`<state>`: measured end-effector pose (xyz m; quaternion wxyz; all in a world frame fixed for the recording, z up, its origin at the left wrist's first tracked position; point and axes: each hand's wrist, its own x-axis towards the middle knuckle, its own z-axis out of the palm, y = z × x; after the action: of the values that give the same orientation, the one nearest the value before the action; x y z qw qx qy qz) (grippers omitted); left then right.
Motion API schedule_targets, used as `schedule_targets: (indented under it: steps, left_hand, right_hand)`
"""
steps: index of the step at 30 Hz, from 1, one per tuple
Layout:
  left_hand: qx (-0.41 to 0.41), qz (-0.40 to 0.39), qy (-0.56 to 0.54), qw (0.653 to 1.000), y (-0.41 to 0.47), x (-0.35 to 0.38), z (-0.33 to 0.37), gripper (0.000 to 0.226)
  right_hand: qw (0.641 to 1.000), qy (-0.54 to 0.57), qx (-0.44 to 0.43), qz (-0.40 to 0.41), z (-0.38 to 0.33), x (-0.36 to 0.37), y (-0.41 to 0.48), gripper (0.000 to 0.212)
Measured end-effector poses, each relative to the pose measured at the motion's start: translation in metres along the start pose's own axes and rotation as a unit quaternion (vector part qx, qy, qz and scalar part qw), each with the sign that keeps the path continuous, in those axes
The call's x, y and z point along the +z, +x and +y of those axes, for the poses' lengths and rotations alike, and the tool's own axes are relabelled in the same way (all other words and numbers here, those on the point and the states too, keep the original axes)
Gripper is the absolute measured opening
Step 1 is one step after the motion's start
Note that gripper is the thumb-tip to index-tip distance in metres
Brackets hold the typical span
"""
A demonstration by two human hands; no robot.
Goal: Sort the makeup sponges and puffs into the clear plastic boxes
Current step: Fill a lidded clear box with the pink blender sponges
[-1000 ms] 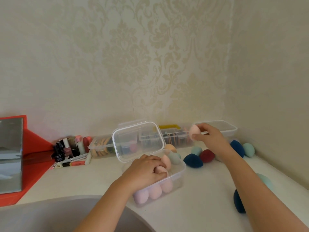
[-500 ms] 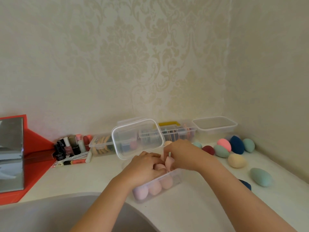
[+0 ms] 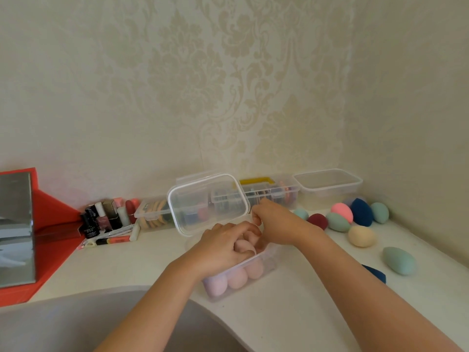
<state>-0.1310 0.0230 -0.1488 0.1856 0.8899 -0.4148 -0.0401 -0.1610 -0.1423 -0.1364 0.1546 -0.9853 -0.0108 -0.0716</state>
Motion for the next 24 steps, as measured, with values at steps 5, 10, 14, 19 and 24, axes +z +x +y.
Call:
schedule_targets:
  steps: [5, 10, 14, 19, 24]
  left_hand:
    - [-0.005, -0.011, 0.034, 0.999, 0.000, -0.001, 0.003, 0.040]
    - [-0.003, -0.010, 0.030, 0.999, -0.001, -0.001, 0.005, 0.039]
    - [-0.003, -0.009, 0.031, 0.999, 0.000, -0.001, 0.004, 0.037]
    - [-0.002, -0.012, 0.027, 1.000, 0.001, -0.002, 0.005, 0.035]
    - [-0.005, -0.010, 0.023, 1.000, 0.002, -0.001, 0.004, 0.035]
  right_hand:
    - [0.966, 0.256, 0.026, -0.019, 0.024, -0.009, -0.003, 0.019]
    - [0.942, 0.267, 0.122, 0.165, 0.042, 0.011, 0.010, 0.013]
    - [0.976, 0.102, 0.130, 0.142, 0.050, 0.031, 0.019, 0.034]
    - [0.999, -0.012, 0.041, 0.024, 0.045, 0.033, 0.023, 0.028]
    - [0.998, 0.015, 0.009, 0.057, 0.047, 0.035, 0.020, 0.013]
